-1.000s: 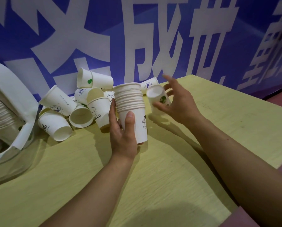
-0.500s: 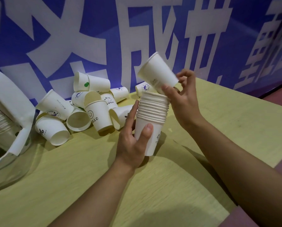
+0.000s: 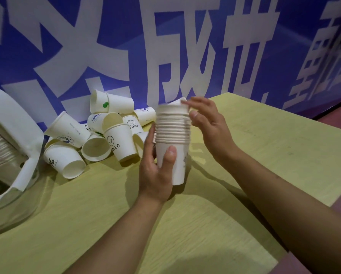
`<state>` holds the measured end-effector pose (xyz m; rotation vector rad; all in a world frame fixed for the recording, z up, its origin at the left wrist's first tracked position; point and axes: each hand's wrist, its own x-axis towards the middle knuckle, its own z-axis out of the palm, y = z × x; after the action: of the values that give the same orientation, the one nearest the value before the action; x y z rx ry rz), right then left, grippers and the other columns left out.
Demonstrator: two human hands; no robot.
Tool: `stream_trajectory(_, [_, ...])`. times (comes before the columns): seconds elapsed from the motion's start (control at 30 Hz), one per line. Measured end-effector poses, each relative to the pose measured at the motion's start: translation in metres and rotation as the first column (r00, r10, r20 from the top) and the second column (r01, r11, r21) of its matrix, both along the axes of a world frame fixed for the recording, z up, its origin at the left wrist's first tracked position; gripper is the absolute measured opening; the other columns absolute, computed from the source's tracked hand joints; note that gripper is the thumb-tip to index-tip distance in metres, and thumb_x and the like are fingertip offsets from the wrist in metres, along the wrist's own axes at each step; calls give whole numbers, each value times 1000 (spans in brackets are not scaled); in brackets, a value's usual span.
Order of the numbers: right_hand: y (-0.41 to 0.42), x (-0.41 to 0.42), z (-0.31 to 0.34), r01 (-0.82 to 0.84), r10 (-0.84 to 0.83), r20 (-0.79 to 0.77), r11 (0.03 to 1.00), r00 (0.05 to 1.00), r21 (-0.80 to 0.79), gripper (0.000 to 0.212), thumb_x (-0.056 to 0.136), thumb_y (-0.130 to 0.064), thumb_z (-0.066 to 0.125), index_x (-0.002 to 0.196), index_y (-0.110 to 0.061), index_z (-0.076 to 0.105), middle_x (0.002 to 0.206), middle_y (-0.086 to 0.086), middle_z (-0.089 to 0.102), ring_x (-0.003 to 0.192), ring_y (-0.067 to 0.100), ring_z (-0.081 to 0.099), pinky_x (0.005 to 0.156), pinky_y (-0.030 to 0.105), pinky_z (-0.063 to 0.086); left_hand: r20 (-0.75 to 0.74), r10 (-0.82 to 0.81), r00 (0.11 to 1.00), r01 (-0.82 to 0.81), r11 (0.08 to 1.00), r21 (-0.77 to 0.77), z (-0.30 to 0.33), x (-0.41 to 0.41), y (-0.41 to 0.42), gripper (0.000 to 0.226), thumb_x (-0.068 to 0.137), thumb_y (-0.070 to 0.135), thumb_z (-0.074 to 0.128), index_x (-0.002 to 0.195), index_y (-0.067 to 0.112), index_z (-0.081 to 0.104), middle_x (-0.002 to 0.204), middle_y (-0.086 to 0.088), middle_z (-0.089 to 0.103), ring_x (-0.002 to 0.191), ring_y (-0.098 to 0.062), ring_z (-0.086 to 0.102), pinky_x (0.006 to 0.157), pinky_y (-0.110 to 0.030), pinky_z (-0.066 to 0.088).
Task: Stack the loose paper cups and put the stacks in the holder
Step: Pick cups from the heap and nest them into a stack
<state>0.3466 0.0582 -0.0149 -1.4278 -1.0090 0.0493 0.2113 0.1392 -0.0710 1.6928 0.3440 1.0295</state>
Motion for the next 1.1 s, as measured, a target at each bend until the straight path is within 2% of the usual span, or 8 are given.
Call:
stream_trajectory(0.17, [9,-3,-12,-41,44,25,995,999,-88,41,95,-47,43,136,-48,43,144,-13,41,122,-2,46,98,20,45,45,76,996,-73,994,-78,3,0,0,66,75,68,53,138,58,32,117,20,64,97,1,68,71,-16,53])
stream_trajectory(0.3, [30,25,-17,90,-76,80,980,994,-180,44,99,-32,57,141,-40,46,145,-6,44,116,5,51,100,30,46,116,118,986,-99,983,-155,7,1,2,63,77,64,55,136,57,36,129,11,63,104,-11,69,80,-29,59])
stream_trajectory(0.47, [77,91,-5,404,-76,545,757,835,-513,60,88,-29,73,142,-33,48,150,-2,43,137,26,36,113,47,34,174,170,970,-129,966,-226,6,4,6,69,77,58,57,142,42,40,132,-2,64,108,-19,69,85,-35,60])
stream_trajectory(0.7, [128,140,8,535,92,727,616,680,-578,71,83,-39,77,145,-33,44,153,-2,43,144,29,26,113,56,22,204,165,965,-100,949,-298,0,10,11,63,87,35,54,148,30,41,112,13,70,95,-11,71,76,-27,60])
stream_trajectory(0.83, [133,161,6,642,152,806,529,572,-555,68,85,-37,75,144,-30,44,141,6,52,132,30,40,107,49,28,191,130,973,-67,951,-303,-1,8,12,65,88,38,54,150,33,38,116,4,68,90,-13,72,69,-28,59])
stream_trajectory(0.93, [121,168,7,631,106,799,556,592,-541,66,83,-41,76,142,-27,49,135,6,54,121,30,48,103,46,35,185,141,973,-86,957,-276,-2,9,13,67,87,40,55,150,31,38,107,15,71,89,-8,71,67,-25,58])
stream_trajectory(1.0, [106,162,13,549,7,719,640,695,-537,66,81,-39,79,140,-24,52,131,6,55,114,29,54,97,40,43,187,145,972,-96,964,-248,-3,10,15,67,85,44,58,148,32,40,105,23,71,89,-5,71,69,-24,58])
stream_trajectory(1.1, [73,138,33,429,-108,585,786,804,-445,66,77,-28,84,135,-19,55,129,4,54,109,24,58,85,29,52,188,127,974,-83,972,-221,0,8,12,67,77,55,59,140,42,41,115,14,70,96,-3,70,76,-22,57])
